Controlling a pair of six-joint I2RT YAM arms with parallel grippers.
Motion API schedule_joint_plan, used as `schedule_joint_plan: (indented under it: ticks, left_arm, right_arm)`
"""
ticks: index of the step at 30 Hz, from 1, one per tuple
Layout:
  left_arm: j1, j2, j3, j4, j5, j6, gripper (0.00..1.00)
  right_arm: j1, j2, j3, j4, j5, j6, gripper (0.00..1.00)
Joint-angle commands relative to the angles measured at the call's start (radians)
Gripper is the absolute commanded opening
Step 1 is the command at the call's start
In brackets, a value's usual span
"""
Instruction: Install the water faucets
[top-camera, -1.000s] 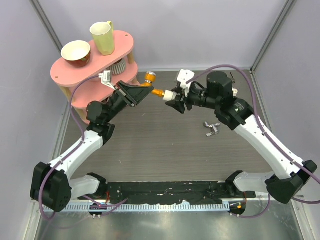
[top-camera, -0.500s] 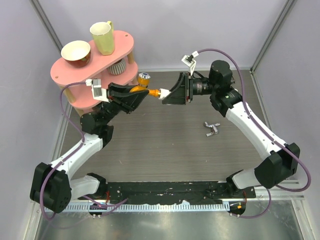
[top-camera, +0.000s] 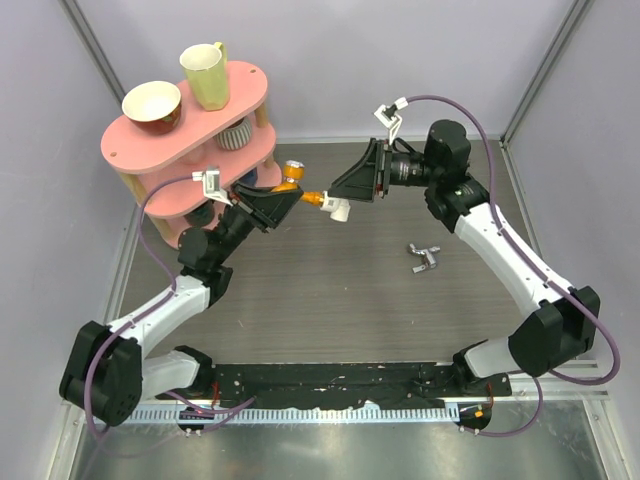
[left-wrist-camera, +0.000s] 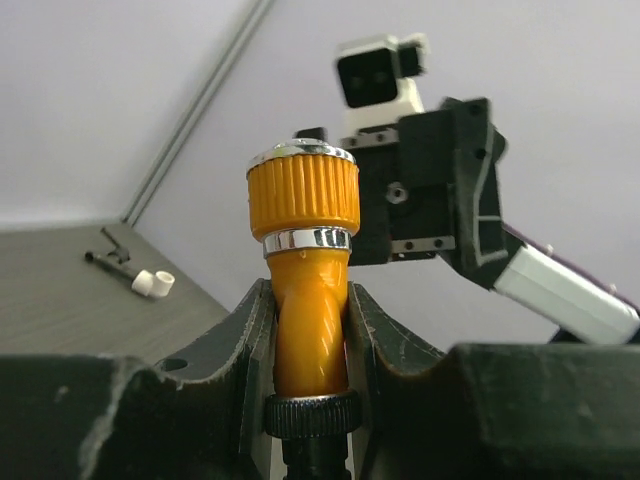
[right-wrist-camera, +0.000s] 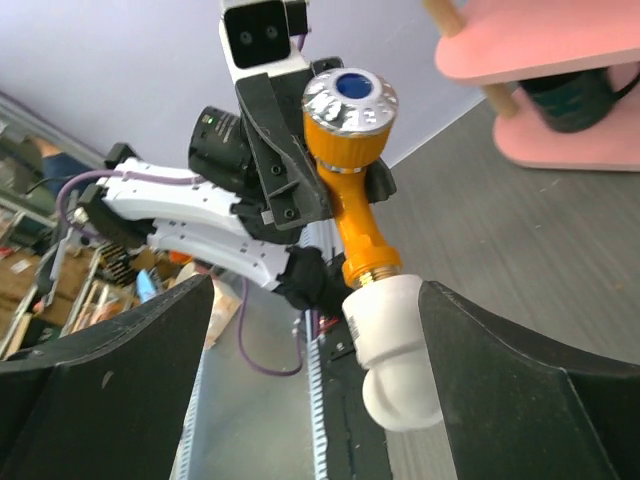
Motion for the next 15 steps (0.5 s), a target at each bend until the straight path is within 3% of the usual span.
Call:
schedule_joint_plan:
  ticks: [1,6,15]
  left_arm:
    - [-0.001,-0.071,0.013,-0.097,-0.204,-0.131,0.00]
    - [-0.001,-0.119,0.068,-0.429,-0.282,-0.228,0.00]
    - [-0.001,-0.111,0.144,-0.641,-0.238,-0.360,0.00]
  right_arm:
    - [-0.019,-0.067,0.021,-0.086,0.120,-0.192,0.90]
    - [-0.020,-0.144,-0.027,-0.215,0.367,-0.487,0.92]
    - [0.041,-0.307,-0.281,0.054,0.423,-0.852,0.96]
